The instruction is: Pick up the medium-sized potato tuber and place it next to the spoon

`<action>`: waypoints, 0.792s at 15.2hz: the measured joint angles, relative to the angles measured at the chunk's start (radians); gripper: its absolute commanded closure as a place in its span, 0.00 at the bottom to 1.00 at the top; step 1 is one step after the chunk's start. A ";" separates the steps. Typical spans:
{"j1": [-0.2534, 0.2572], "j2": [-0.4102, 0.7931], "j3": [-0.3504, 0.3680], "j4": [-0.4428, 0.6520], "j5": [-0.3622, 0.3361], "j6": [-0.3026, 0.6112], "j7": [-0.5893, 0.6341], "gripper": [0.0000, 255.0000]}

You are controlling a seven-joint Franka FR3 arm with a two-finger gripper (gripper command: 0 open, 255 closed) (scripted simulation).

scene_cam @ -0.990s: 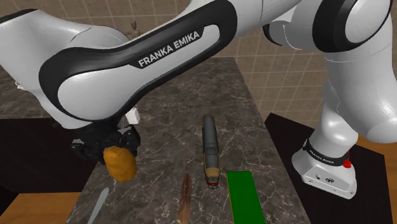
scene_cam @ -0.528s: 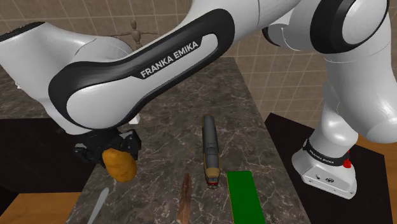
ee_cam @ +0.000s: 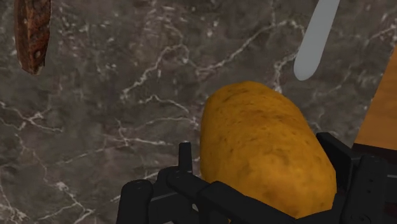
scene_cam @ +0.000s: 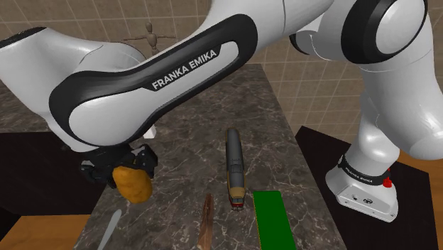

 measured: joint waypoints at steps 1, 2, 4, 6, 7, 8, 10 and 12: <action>-0.003 -0.008 0.001 -0.014 0.002 0.006 0.001 0.00; -0.004 -0.016 0.002 -0.017 0.004 -0.003 0.000 0.00; 0.001 -0.017 0.004 0.023 0.007 -0.052 -0.003 0.00; 0.007 -0.016 0.005 0.064 0.009 -0.094 -0.005 0.00; 0.009 -0.014 0.005 0.075 0.009 -0.103 -0.006 0.00; 0.009 -0.013 0.005 0.079 0.009 -0.107 -0.006 0.00; 0.009 -0.013 0.005 0.082 0.009 -0.110 -0.007 0.00; 0.009 -0.014 0.005 0.082 0.009 -0.111 -0.007 0.00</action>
